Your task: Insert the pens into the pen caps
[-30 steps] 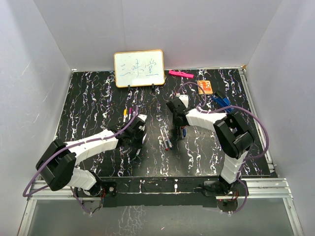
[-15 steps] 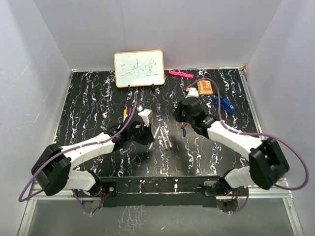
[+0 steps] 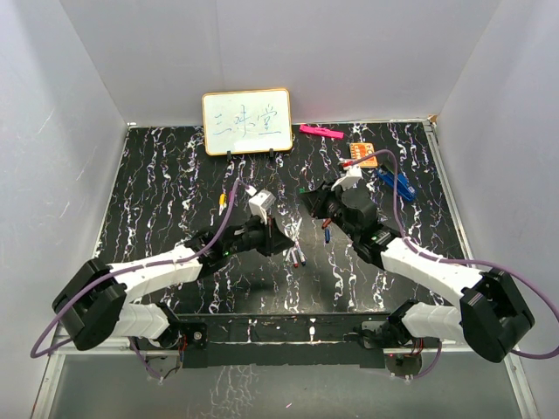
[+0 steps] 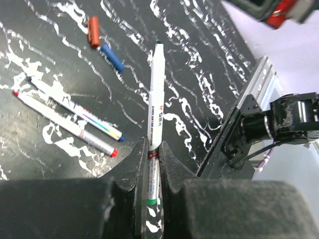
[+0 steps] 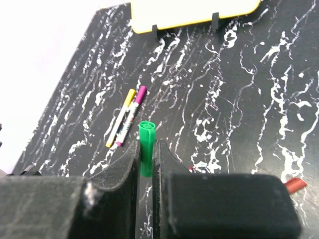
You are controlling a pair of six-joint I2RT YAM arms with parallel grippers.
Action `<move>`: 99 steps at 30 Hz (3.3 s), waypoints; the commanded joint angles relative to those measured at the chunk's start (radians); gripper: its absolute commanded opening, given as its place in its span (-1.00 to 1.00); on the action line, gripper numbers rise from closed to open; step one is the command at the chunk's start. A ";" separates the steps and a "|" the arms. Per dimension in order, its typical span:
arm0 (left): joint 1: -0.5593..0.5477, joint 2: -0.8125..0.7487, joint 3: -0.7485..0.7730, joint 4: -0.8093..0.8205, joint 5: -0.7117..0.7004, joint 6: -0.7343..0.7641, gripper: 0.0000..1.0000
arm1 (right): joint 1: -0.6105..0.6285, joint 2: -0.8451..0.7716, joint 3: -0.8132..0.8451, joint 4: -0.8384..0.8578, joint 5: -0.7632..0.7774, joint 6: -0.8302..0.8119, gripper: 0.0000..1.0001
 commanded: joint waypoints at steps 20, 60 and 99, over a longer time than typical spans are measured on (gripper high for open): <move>-0.018 -0.102 -0.106 0.283 -0.130 -0.067 -1.00 | 0.032 -0.041 -0.048 0.261 -0.018 0.097 -1.00; -0.019 -0.107 -0.129 0.332 -0.172 -0.105 -1.00 | 0.053 -0.050 -0.076 0.309 -0.041 0.097 -1.00; -0.019 -0.130 -0.140 0.364 -0.207 -0.105 -1.00 | 0.105 -0.026 -0.113 0.326 -0.059 0.119 -1.00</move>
